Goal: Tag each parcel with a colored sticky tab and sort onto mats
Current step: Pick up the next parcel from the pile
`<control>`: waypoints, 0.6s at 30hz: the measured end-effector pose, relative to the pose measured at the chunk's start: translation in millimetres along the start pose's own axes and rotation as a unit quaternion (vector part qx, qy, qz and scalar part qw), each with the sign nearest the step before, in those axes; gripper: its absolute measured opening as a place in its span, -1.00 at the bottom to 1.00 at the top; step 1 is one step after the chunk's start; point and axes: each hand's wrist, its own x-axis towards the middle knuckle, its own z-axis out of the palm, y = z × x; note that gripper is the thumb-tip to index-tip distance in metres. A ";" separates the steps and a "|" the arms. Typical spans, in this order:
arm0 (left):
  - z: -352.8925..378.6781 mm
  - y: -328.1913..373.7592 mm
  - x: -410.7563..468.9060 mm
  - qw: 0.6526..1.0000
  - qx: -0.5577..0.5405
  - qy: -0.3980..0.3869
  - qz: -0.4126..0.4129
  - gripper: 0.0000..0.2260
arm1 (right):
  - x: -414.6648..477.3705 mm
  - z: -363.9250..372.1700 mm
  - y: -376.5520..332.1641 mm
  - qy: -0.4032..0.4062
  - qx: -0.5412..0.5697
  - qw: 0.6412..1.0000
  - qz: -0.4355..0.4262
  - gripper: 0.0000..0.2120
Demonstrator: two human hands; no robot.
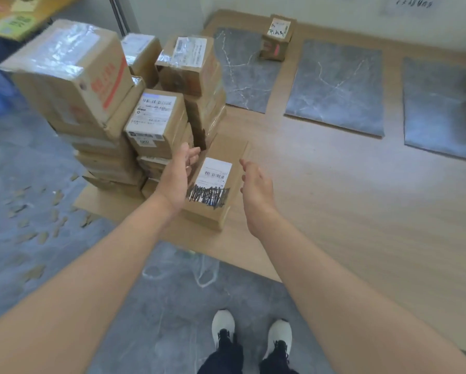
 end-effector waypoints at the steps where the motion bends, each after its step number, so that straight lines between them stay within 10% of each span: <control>1: -6.2 -8.5 0.3 1.000 0.004 0.010 -0.007 -0.50 | 0.7 -0.2 8.3 -0.008 -0.006 1.000 -0.003 -0.63; 9: -30.3 -56.3 0.3 0.998 0.015 0.029 -0.059 -0.50 | 4.5 25.9 62.7 -0.009 -0.071 0.997 0.014 -0.45; 18: -26.8 -64.8 5.6 0.992 -0.019 0.019 -0.122 -0.43 | 13.2 16.1 67.6 0.019 -0.059 0.995 0.082 -0.67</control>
